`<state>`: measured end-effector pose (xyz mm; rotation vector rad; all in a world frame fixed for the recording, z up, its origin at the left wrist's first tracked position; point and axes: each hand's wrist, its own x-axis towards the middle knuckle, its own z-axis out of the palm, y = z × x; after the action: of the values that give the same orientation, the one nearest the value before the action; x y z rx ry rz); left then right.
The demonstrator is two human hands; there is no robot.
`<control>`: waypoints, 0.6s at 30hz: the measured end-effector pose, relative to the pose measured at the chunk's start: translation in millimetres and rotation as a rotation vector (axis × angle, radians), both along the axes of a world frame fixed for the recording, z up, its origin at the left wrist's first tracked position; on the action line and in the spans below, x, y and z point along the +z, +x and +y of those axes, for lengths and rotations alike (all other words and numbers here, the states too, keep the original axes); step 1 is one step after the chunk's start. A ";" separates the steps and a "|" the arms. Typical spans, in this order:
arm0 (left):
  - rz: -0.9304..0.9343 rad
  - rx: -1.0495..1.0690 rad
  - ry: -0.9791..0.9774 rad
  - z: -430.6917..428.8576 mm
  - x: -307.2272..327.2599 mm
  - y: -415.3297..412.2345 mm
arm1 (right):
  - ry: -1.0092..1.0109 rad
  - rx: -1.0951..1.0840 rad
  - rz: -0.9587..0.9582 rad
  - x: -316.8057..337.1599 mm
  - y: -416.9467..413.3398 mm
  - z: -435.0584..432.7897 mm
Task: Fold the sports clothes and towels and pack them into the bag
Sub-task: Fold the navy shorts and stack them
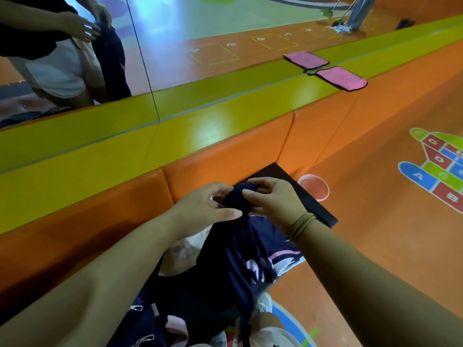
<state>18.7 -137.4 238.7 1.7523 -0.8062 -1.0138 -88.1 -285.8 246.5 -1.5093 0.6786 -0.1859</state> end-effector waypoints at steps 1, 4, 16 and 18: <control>0.003 0.012 -0.018 -1.3 -0.5 -0.9 | 0.094 0.013 -0.022 4.1 -0.4 -0.6; -0.111 0.106 -0.032 -6.9 -3.2 -4.1 | 0.171 0.102 -0.048 13.1 0.3 -2.9; -0.415 0.150 -0.066 -23.8 -0.2 -2.0 | -1.216 0.242 0.237 44.9 7.8 -10.1; -0.517 0.107 -0.010 -23.5 -3.9 1.9 | -1.308 0.252 0.265 47.9 10.2 -15.2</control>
<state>20.5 -160.8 234.8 2.0559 -1.0150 -0.4830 -78.0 -301.0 294.4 -2.8948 0.5616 -0.2565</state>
